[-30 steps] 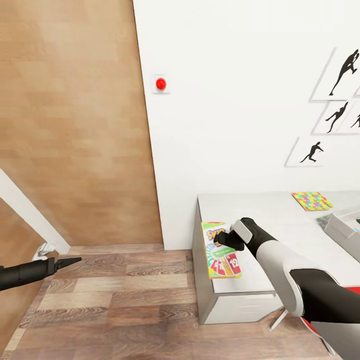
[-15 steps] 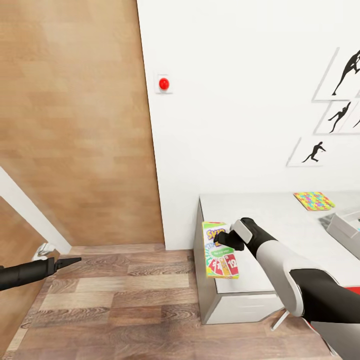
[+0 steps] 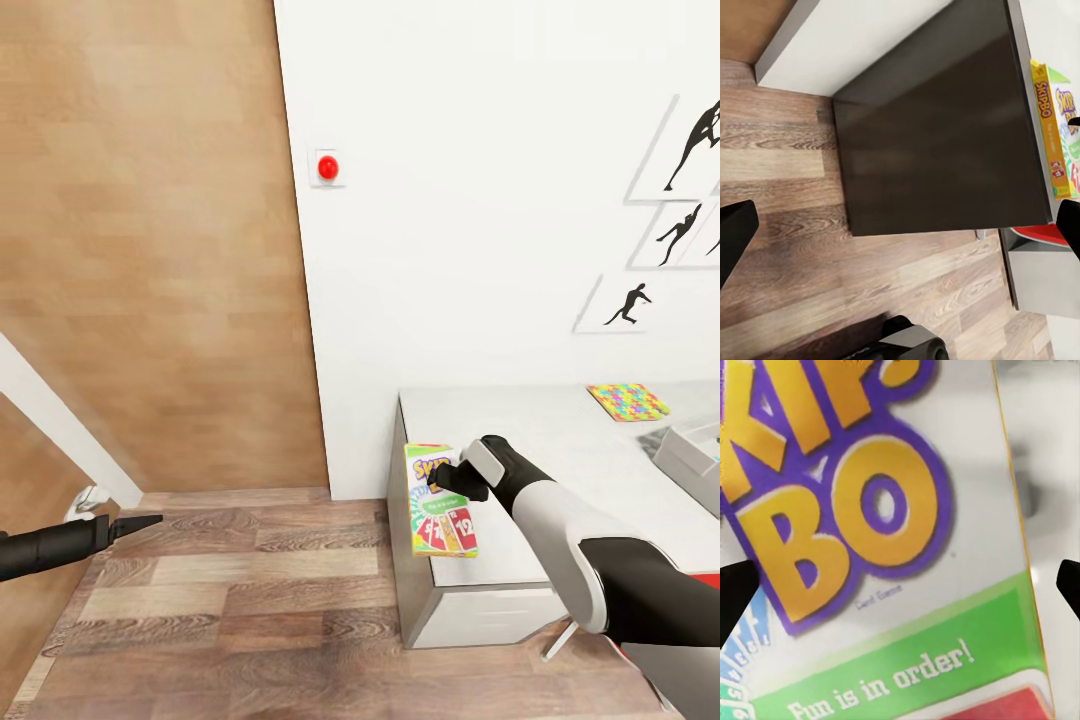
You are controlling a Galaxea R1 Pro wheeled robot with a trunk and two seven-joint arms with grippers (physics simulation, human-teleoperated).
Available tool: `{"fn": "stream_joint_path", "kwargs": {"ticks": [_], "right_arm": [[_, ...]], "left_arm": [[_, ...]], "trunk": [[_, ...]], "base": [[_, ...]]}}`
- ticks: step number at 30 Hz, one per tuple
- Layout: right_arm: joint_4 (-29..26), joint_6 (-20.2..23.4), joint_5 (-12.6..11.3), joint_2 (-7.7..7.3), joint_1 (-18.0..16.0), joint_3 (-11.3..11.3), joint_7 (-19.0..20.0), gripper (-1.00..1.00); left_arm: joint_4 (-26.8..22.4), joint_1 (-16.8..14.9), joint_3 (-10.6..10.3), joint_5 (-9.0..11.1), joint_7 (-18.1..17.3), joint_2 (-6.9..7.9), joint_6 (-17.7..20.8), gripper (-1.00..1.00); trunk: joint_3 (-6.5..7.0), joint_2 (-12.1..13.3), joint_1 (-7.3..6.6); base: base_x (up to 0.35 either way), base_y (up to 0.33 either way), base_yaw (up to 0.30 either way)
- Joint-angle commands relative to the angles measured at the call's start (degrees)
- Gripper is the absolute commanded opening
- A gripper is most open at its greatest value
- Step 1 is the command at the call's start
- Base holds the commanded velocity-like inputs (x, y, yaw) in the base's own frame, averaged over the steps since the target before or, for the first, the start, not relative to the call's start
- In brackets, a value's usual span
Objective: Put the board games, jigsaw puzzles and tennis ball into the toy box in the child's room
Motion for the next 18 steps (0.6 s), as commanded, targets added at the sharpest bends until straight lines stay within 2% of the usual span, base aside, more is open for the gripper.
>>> {"fn": "stream_joint_path", "kwargs": {"ticks": [1,18], "right_arm": [[-0.1,0.2,-0.6,0.0,0.0,0.2,-0.5,1.0],[-0.1,0.2,-0.6,0.01,0.0,0.2,-0.5,1.0]], "left_arm": [[0.0,0.0,0.0,0.2,-0.1,0.02,0.4,1.0],[0.0,0.0,0.0,0.2,-0.1,0.02,0.4,1.0]], "trunk": [[-0.11,-0.1,0.03],[-0.11,-0.1,0.03]], "base": [[0.0,0.0,0.0],[0.0,0.04,0.0]]}}
